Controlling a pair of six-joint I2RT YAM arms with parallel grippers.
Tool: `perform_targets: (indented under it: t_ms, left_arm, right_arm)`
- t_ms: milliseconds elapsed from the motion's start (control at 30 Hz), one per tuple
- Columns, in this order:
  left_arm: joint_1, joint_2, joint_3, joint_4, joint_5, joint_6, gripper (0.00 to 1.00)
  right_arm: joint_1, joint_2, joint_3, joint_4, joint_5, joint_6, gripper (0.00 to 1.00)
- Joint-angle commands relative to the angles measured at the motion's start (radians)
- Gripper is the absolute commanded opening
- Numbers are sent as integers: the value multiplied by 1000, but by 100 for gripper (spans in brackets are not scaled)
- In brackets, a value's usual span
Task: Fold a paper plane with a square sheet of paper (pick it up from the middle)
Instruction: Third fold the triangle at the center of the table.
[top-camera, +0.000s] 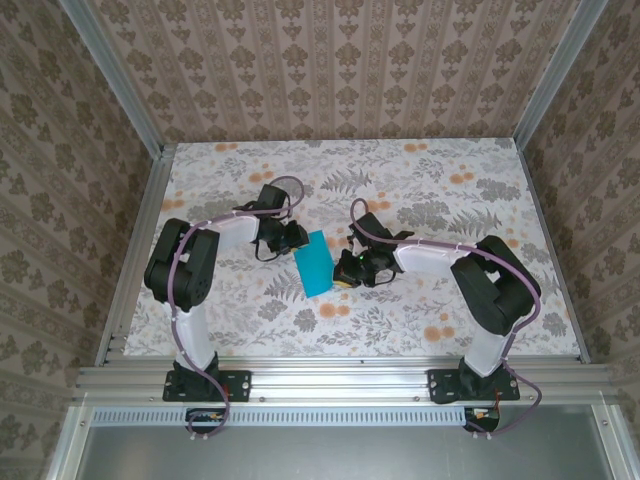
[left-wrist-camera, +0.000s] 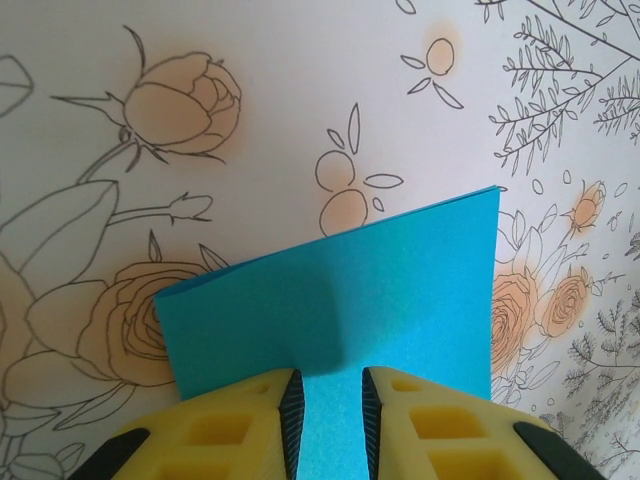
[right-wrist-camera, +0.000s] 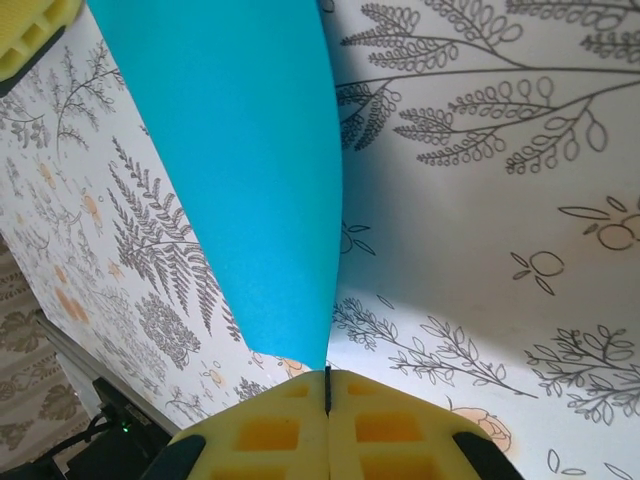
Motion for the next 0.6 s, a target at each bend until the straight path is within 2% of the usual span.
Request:
perform_targets:
  t_ms: [0, 233, 567]
  left_arm:
    - [-6, 41, -16, -18, -14, 6, 26]
    - [-6, 52, -24, -17, -16, 5, 25]
    - [-6, 54, -25, -19, -15, 8, 23]
  right_arm:
    - [11, 13, 31, 45, -35, 16, 6]
    - [18, 86, 73, 203, -75, 78, 6]
    - [19, 169, 114, 285, -71, 109, 6]
